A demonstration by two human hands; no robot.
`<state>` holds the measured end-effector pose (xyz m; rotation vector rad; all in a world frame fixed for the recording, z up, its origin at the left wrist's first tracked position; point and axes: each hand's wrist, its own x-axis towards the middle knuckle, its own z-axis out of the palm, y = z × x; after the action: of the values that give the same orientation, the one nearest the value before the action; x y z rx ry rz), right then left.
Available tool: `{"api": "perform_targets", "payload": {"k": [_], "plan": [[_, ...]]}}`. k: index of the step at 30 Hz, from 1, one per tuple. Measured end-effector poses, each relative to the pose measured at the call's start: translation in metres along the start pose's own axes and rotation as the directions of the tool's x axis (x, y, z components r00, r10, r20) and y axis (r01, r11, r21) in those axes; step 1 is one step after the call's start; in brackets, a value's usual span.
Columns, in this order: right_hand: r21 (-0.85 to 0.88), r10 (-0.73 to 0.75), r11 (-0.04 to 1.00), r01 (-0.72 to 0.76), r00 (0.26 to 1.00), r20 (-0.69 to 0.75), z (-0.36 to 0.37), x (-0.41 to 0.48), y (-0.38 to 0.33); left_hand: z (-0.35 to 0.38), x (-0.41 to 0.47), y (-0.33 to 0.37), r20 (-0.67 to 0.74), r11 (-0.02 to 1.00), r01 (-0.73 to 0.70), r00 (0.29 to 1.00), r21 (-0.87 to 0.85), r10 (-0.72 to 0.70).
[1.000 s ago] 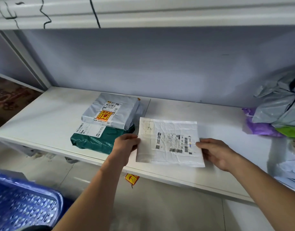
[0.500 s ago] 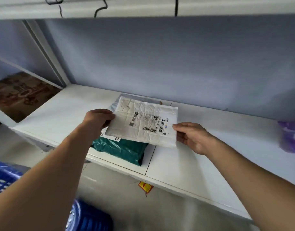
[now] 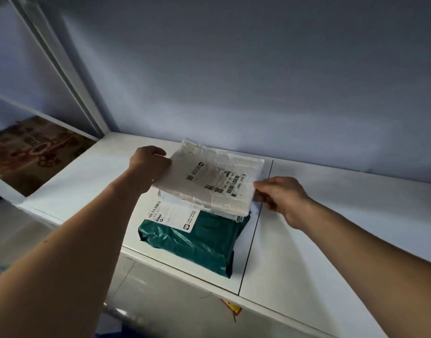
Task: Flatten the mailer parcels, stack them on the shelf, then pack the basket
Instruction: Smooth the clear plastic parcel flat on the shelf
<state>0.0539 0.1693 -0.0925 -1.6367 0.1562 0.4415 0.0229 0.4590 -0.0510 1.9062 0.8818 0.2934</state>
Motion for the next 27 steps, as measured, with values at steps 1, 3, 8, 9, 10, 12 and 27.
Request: {"api": "perform_targets", "payload": {"k": [1,3,8,9,10,12,27], "plan": [[-0.029,-0.007,1.0,0.006,1.0,-0.013,0.003,0.002,0.0,0.003,0.0,-0.003,-0.001,1.0,0.009,1.0,0.024,-0.009],[-0.08,-0.005,0.997,0.003,0.999,-0.032,0.008,0.005,0.001,0.007,0.0,-0.011,-0.007,0.997,0.017,1.0,0.071,-0.017],[-0.097,0.047,0.994,-0.048,0.999,-0.016,0.005,-0.003,0.001,0.011,-0.008,-0.019,-0.037,0.995,0.02,0.999,0.095,-0.016],[-0.101,0.059,0.993,-0.06,0.998,-0.009,0.0,-0.007,0.0,0.012,-0.014,-0.017,-0.089,0.989,0.012,0.996,0.147,0.001],[-0.112,0.069,0.991,-0.07,0.998,-0.01,-0.007,-0.012,-0.001,0.013,-0.022,-0.013,-0.139,0.982,-0.008,0.99,0.189,0.035],[-0.129,0.083,0.988,-0.086,0.996,-0.025,-0.024,-0.021,0.0,0.019,-0.047,-0.005,-0.192,0.966,-0.078,0.973,0.246,0.127],[-0.163,-0.004,0.987,-0.013,0.995,-0.104,-0.173,-0.123,0.007,0.188,-0.256,0.083,0.341,0.869,-0.392,0.896,0.304,0.285]]}}
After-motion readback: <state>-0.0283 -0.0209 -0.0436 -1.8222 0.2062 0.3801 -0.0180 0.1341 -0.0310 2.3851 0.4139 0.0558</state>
